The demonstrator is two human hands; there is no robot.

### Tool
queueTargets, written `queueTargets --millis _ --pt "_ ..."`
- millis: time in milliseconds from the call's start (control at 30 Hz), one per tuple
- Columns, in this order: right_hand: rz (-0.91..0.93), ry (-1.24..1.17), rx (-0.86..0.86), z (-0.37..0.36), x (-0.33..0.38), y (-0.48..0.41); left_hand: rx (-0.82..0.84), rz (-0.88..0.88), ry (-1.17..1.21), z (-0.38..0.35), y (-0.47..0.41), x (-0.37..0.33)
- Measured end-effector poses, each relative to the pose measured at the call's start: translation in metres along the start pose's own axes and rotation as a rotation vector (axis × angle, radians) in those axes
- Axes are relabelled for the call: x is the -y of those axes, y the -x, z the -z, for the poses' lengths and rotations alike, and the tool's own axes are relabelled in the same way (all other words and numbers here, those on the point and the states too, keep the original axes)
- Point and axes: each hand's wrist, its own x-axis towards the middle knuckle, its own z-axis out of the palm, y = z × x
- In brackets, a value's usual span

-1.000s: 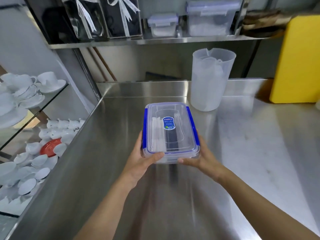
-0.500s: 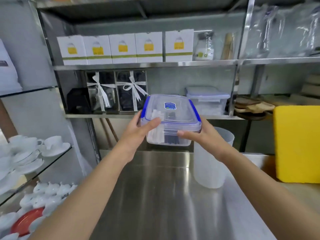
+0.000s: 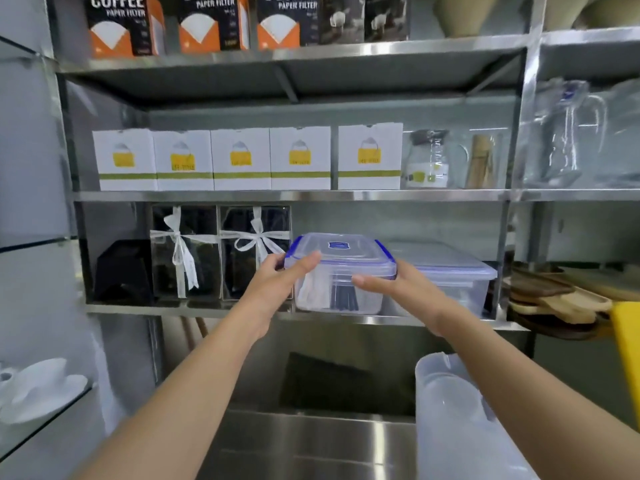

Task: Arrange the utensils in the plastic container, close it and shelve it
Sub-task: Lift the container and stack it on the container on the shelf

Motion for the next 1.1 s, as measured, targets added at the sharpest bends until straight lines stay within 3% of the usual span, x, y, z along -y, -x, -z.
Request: queueTargets --millis 200,600,800,1100 --pt "-0.037 0.06 0.034 0.006 -0.036 -0.053 0.017 0.025 -0.125 -0.002 -0.063 0.028" --pt "-0.068 0.135 0.014 0.019 -0.092 -0.148 0.064 0.005 -0.137 -0.004 -0.162 0.059" --pt "-0.14 0.291 0.01 0.025 -0.107 -0.179 0.111 0.027 0.009 -0.018 -0.191 0.078" --pt "-0.249 0.52 -0.075 0.022 -0.108 -0.202 0.035 0.021 -0.169 -0.025 -0.212 0.086"
